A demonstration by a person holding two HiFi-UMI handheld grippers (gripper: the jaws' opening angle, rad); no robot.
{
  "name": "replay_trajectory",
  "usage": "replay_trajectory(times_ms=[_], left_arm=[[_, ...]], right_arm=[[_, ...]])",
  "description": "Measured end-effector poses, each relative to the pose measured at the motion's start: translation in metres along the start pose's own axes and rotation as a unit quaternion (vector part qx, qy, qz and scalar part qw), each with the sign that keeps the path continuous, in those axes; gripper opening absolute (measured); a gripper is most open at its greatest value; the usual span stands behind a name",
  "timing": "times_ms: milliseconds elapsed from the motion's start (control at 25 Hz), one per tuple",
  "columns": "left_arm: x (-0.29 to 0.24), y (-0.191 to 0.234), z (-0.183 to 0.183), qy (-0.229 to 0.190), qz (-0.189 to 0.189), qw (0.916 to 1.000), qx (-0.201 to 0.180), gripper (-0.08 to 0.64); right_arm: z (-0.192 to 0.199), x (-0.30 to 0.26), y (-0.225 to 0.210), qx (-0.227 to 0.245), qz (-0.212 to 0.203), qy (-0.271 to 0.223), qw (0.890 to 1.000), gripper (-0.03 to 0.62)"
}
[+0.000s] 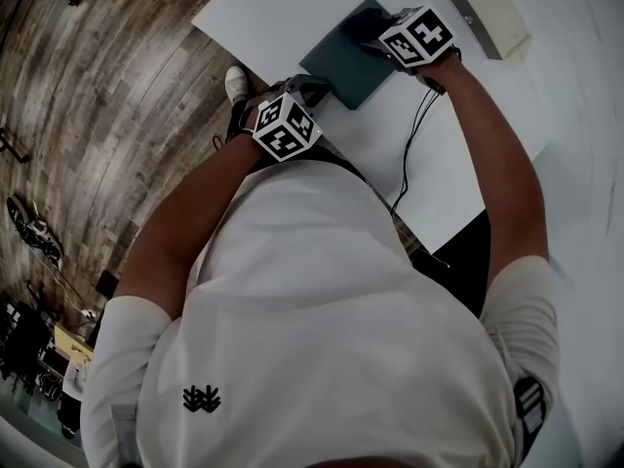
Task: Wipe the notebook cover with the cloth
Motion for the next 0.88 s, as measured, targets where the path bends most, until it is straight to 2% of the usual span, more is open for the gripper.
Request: replay_trajectory(times_ms=[560,760,880], left_arm=[[0.001,-0.001,0.000,0.002,0.005,1.0000,-0.003,0.006],[0.000,-0.001,0.001,0.003,0.008,1.0000,-0.003,0.006],[0.000,0.000,0.001,0.003,0.007,1.0000,-0.005,0.006]], right_arm=[[-0.007,0.023,-0.065,-0.032,0.065,-0.008,0.997,0.160],[-0.008,0.026,-0.064,-0.029,0.093,-0.008,0.995,0.160],[-0.011,0.030,-0.057,-0.033,0.087,-0.018,0.995,0.160]])
Point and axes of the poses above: the fingertips, and each gripper's own axes: x backward along the fingers, y to its left, z out of its underside, the point moved 8 cm from there along x, backward along the fingers, and after that the axes turned 9 degrees about -x, right-handed, at the moved point
